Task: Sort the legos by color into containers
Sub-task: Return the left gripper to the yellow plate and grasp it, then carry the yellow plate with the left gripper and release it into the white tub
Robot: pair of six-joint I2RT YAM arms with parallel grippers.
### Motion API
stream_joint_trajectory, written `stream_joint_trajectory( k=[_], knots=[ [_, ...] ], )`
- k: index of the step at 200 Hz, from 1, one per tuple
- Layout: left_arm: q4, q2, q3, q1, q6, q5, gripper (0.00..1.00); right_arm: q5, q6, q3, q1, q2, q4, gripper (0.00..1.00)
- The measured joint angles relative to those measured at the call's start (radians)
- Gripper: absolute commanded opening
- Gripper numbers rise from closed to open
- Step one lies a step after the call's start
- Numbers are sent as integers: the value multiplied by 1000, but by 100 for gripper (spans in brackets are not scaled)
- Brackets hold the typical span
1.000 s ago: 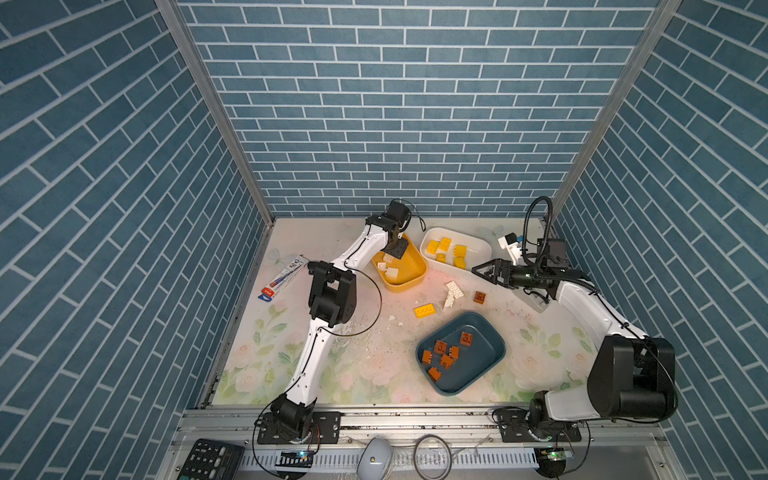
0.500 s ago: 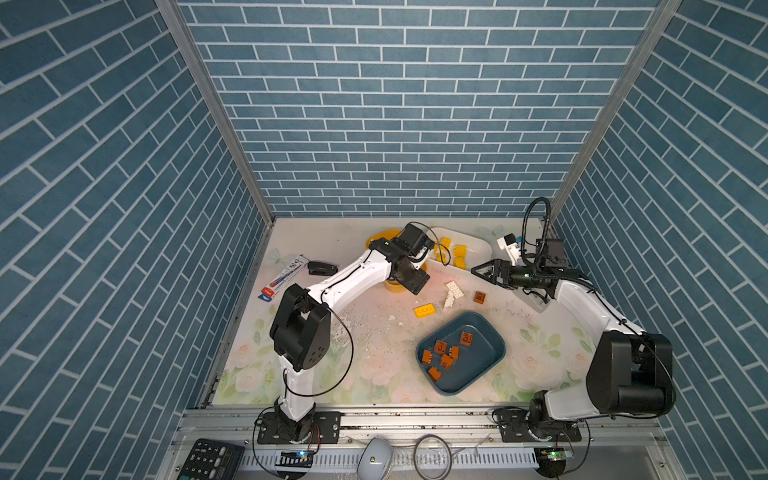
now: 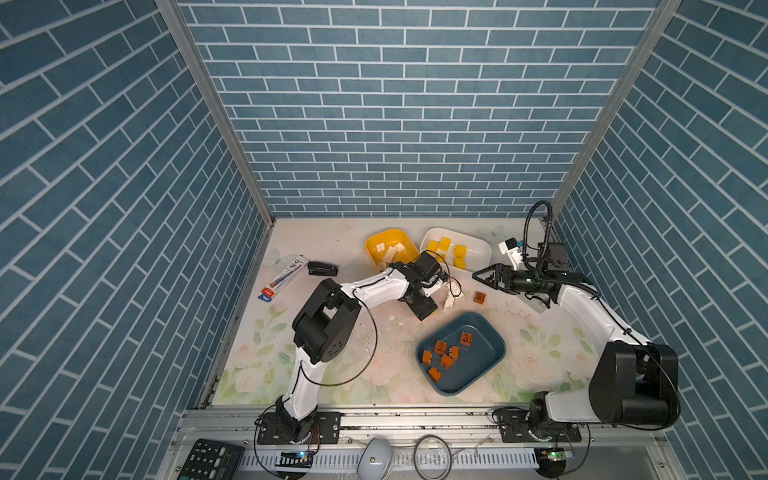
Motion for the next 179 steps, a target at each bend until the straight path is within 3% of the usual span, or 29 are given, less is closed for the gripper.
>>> stream_joint_trajectory(
  k=[35,47,63,74,130,179],
  knots=[
    [10,36,0,0,32,6,61,8,-5,0,-4,-11,-17,98],
    [13,37,2,0,39,8,52,11,-5,0,-5,-13,-21,99],
    [16,41,4,0,53,10,31,16,-5,0,-5,-13,-26,98],
    [12,43,11,-1,55,11,25,20,-5,0,-5,-14,-28,98],
    [-29,43,64,8,42,29,25,34,-6,0,-5,-26,-43,98],
    [-32,51,310,55,-14,47,26,56,-8,6,-6,-26,-43,99]
  ],
)
